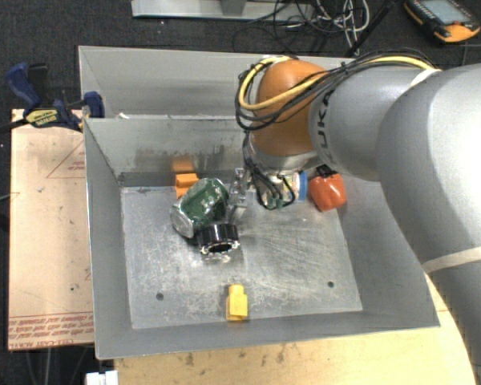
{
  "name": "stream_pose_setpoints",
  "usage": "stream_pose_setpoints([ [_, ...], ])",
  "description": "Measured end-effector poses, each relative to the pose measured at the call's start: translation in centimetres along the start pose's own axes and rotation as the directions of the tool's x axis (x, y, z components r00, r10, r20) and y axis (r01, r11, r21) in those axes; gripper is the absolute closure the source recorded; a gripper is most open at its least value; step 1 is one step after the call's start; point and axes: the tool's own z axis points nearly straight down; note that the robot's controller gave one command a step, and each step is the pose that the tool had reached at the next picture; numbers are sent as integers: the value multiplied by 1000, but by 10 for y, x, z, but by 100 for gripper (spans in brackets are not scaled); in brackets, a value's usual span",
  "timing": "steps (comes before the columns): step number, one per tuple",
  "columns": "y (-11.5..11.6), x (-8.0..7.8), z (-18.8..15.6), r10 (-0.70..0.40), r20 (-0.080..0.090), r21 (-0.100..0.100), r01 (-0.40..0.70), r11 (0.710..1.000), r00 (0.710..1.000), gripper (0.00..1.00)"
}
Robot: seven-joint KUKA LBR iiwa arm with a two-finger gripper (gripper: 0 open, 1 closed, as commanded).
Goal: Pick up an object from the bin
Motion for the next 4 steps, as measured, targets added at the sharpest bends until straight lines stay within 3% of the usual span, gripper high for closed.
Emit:
stream_pose_setpoints([
  [2,37,4,2,-12,-1,-4,12,1000,1000,100],
  [3,79,0,-3,-114,-1,0,114,993,993,100],
  [4,119,3,0,-116,0,-5,116,993,993,100],
])
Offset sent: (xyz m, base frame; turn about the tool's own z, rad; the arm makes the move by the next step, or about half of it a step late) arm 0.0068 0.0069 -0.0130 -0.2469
